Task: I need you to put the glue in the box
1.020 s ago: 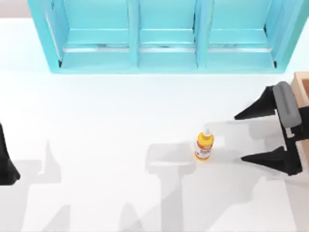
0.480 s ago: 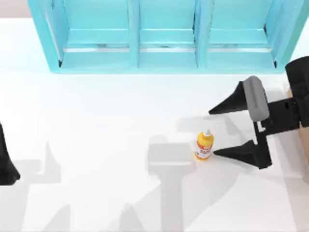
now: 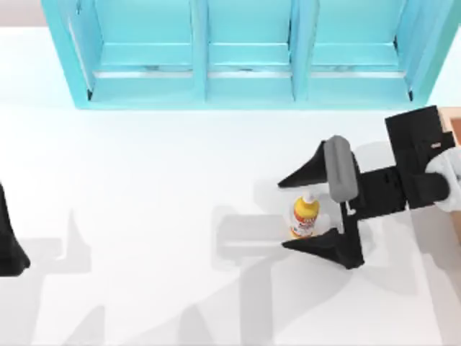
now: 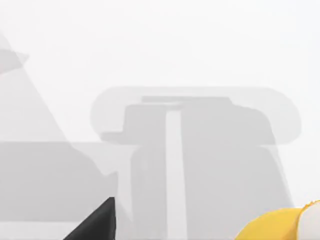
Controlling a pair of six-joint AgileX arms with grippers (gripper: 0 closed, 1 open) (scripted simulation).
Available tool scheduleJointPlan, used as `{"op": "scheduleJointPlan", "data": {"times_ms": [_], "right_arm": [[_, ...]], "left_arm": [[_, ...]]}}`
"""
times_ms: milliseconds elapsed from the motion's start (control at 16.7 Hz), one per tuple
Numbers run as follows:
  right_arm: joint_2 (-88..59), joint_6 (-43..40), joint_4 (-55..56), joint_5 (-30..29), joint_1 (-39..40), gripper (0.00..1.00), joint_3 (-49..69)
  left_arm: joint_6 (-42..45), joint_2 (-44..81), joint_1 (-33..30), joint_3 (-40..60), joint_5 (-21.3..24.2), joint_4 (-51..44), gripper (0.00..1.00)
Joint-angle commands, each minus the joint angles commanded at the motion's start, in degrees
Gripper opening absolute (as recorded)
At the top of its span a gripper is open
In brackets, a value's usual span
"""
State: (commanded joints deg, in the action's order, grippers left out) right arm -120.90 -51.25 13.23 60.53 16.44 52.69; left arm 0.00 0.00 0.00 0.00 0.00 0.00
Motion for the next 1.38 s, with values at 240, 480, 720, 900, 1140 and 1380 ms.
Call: {"op": "scheduleJointPlan", "data": {"times_ms": [240, 480, 720, 900, 1140, 1380], "right_arm": [[-1.2, 0.61, 2.91, -0.32, 0.32, 1.0, -1.18], [-1.2, 0.61, 2.91, -0.32, 0.32, 0.92, -1.18], [-1.2, 0.61, 2.91, -0.32, 0.32, 0.62, -1.18], [-1.2, 0.61, 2.91, -0.32, 0.32, 0.4, -1.18], [-1.2, 0.61, 2.91, -0.32, 0.32, 0.1, -1.18], [-1.2, 0.61, 2.91, -0.32, 0.32, 0.0, -1.18]], "left_arm": [[0.0, 0.0, 0.0, 0.0, 0.0, 0.0, 1.0], [0.0, 0.0, 0.0, 0.0, 0.0, 0.0, 1.0], [0.0, 0.0, 0.0, 0.0, 0.0, 0.0, 1.0], [0.0, 0.0, 0.0, 0.0, 0.0, 0.0, 1.0], [0.0, 0.0, 0.0, 0.0, 0.0, 0.0, 1.0], [0.0, 0.0, 0.0, 0.0, 0.0, 0.0, 1.0]]}}
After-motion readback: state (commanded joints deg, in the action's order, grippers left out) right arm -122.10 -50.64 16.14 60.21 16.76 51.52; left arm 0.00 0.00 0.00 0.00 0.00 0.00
